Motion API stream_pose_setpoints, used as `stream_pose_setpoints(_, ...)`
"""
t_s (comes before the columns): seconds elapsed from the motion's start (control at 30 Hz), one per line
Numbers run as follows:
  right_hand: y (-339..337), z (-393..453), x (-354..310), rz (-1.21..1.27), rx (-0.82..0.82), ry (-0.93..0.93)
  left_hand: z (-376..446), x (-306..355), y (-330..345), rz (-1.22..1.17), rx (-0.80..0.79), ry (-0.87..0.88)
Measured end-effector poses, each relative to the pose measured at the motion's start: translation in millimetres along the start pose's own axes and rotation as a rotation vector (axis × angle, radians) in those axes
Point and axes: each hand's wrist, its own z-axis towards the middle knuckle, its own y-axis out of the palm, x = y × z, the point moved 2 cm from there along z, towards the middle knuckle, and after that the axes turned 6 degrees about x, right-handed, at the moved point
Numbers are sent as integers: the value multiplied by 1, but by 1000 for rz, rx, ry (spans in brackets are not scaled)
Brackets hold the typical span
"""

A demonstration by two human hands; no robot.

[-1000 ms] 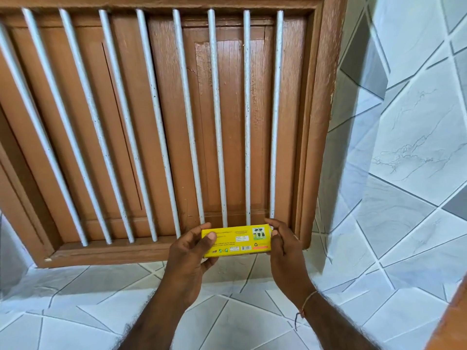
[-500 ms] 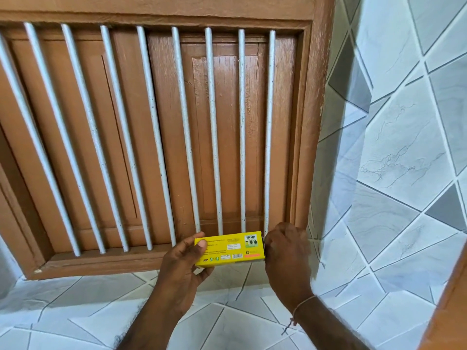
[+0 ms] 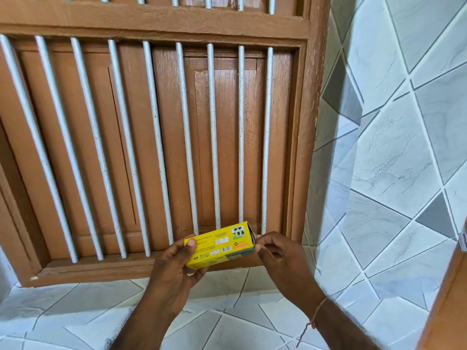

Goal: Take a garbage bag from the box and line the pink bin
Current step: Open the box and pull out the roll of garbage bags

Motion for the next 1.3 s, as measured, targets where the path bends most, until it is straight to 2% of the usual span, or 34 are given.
stream_pose_setpoints(0.2, 3, 0, -2, -33, -21, -38, -3, 3, -2, 27, 3, 13)
stream_pose_setpoints(0.27, 6, 0, -3, 31, -22, 63, -5, 4, 0, 50, -12, 18)
stream_pose_setpoints(0.37, 9, 1, -5, 211, -55, 361, -8, 7, 1, 105, -36, 49)
stream_pose_setpoints(0.47, 7, -1, -4, 276, -54, 406, -8, 10, 3, 164, -24, 68)
stream_pose_setpoints(0.57, 9, -5, 4, 418, 30, 483, -5, 16, 7, 204, 33, 86)
stream_pose_setpoints(0.67, 16, -10, 9, 614, -6, 640, -5, 32, 16, 354, 47, 230)
stream_pose_setpoints(0.77, 31, -17, 16, 900, -72, 918, -12, 52, 33, 698, -77, 511)
stream_pose_setpoints(0.83, 40, -21, 21, 1071, -54, 1066, -20, 61, 47, 892, -167, 617)
stream_pose_setpoints(0.93, 49, -26, 28, 1287, 27, 1145, -23, 66, 60, 1003, -177, 709)
stream_pose_setpoints(1.0, 48, -29, 36, 1361, 102, 1166, -18, 68, 55, 923, -154, 664)
stream_pose_setpoints(1.07, 43, -31, 48, 1316, 172, 1173, -6, 70, 37, 773, -107, 566)
stream_pose_setpoints(1.17, 27, -30, 62, 1184, 272, 1147, 15, 65, -6, 641, 85, 456)
stream_pose_setpoints(1.3, 6, -24, 72, 1049, 280, 1085, 37, 21, -56, 451, 262, 112)
